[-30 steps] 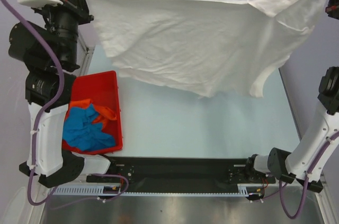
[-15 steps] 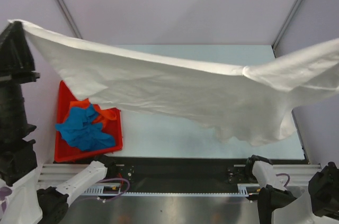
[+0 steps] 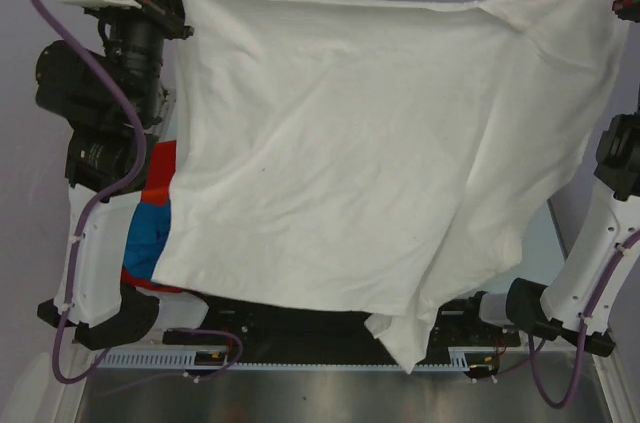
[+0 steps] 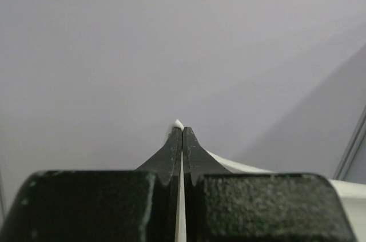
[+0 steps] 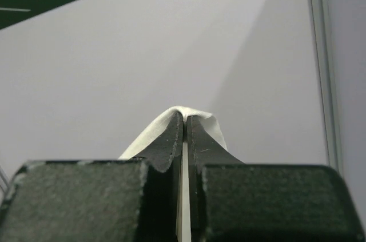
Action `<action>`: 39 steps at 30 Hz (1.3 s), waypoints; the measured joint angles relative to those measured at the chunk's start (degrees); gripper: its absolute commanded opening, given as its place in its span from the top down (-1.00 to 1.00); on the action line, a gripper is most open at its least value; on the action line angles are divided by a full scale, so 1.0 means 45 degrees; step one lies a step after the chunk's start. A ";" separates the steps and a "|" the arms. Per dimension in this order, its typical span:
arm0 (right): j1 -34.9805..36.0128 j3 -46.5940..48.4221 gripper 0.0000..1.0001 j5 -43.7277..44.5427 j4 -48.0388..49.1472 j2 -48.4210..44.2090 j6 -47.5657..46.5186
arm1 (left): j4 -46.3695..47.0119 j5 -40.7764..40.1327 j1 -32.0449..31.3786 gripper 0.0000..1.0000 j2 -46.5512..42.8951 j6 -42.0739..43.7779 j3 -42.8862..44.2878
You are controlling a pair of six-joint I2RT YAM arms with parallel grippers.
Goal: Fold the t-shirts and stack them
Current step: Flatten the tshirt out
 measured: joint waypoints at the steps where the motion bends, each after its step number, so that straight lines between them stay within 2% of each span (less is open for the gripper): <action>1: 0.0000 -0.0034 1.00 0.0083 -0.0257 0.0165 -0.0039 | -0.0112 -0.0015 0.0000 0.99 0.0204 0.0063 -0.0010; 4: 0.0000 -0.0049 1.00 0.0194 -0.0695 0.0223 -0.0151 | -0.0529 -0.0442 -0.0049 0.99 0.0491 0.0233 0.0112; 9: 0.0000 0.0112 1.00 0.0204 -0.0816 -0.0495 -0.0379 | -0.0330 -0.0257 -0.0248 1.00 -0.0170 0.0359 0.0092; 14: 0.0000 0.0175 1.00 0.0296 -0.0811 -0.1404 -0.0617 | 0.0321 -0.0447 -0.0452 0.99 -0.1248 0.0797 -0.0287; 19: 0.0005 0.1341 1.00 0.0515 -0.1035 -0.1783 -0.1030 | 0.0350 -0.0257 -0.0534 1.00 -0.2322 0.0593 -0.0675; 24: 0.0316 0.1098 1.00 0.0903 -0.1117 -0.3041 -0.1234 | 0.0243 -0.0049 -0.0559 0.99 -0.3677 0.0223 -0.1078; 27: 0.0724 0.0651 1.00 0.1103 -0.0452 -0.3764 -0.1277 | 0.0811 -0.0253 -0.0758 0.99 -0.4192 0.0690 -0.1083; 30: 0.0996 0.0699 1.00 0.1166 0.0267 -0.3648 -0.1282 | 0.1690 -0.0539 -0.1020 0.99 -0.3997 0.1239 -0.0937; 35: 0.1059 0.2293 1.00 0.1073 0.0097 -0.1579 -0.1316 | 0.1710 -0.0408 -0.1107 0.99 -0.2249 0.1287 -0.0214; 39: 0.1059 0.0889 1.00 0.1316 -0.0257 -0.1321 -0.1423 | 0.1549 -0.0437 -0.1253 0.99 -0.1705 0.1690 -0.0597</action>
